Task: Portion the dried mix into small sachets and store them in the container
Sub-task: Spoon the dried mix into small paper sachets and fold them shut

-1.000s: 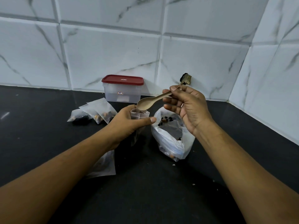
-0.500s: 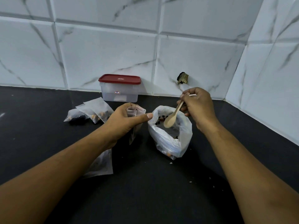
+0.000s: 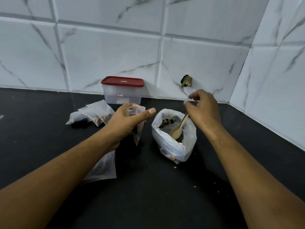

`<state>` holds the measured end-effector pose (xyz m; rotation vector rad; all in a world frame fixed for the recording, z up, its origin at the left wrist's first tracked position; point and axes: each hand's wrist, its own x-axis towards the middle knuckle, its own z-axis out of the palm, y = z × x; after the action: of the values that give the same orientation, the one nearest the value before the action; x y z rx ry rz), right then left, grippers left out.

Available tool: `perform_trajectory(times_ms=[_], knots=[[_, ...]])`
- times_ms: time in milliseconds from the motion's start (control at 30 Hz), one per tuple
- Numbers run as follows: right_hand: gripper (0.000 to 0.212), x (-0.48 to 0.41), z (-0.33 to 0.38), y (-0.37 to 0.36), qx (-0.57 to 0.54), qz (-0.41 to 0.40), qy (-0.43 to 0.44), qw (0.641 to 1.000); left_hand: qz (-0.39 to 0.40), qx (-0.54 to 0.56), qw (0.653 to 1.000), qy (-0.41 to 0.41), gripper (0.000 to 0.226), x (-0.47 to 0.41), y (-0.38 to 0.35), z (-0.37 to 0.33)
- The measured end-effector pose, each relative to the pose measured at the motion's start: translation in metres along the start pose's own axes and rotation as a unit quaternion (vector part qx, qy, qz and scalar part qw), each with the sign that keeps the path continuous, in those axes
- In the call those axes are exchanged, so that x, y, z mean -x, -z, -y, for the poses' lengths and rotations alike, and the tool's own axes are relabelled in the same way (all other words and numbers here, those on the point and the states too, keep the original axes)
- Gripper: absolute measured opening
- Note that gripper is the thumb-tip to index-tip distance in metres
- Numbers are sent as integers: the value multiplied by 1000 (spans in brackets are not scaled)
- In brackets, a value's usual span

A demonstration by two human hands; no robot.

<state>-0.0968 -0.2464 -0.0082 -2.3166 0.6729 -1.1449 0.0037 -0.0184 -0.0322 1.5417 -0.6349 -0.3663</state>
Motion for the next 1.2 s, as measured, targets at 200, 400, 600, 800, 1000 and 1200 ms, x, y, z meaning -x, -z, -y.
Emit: perform_trajectory(times_ms=[200, 400, 600, 800, 1000, 1200], knots=[[21, 30, 55, -2, -122, 107, 154, 975, 4, 21, 1000, 3, 109, 5, 0, -9], [41, 53, 67, -17, -95, 231, 194, 949, 7, 64, 996, -53, 41, 3, 1, -11], [31, 56, 66, -24, -46, 212, 195, 956, 66, 69, 993, -67, 36, 9, -4, -16], [3, 50, 62, -25, -144, 203, 87, 965, 45, 105, 992, -56, 40, 7, -1, -15], [10, 46, 61, -20, -270, 217, -17, 938, -43, 105, 990, -78, 15, -4, 8, -9], [25, 45, 63, -12, -340, 252, -58, 904, -90, 155, 980, -86, 11, 0, 11, -17]])
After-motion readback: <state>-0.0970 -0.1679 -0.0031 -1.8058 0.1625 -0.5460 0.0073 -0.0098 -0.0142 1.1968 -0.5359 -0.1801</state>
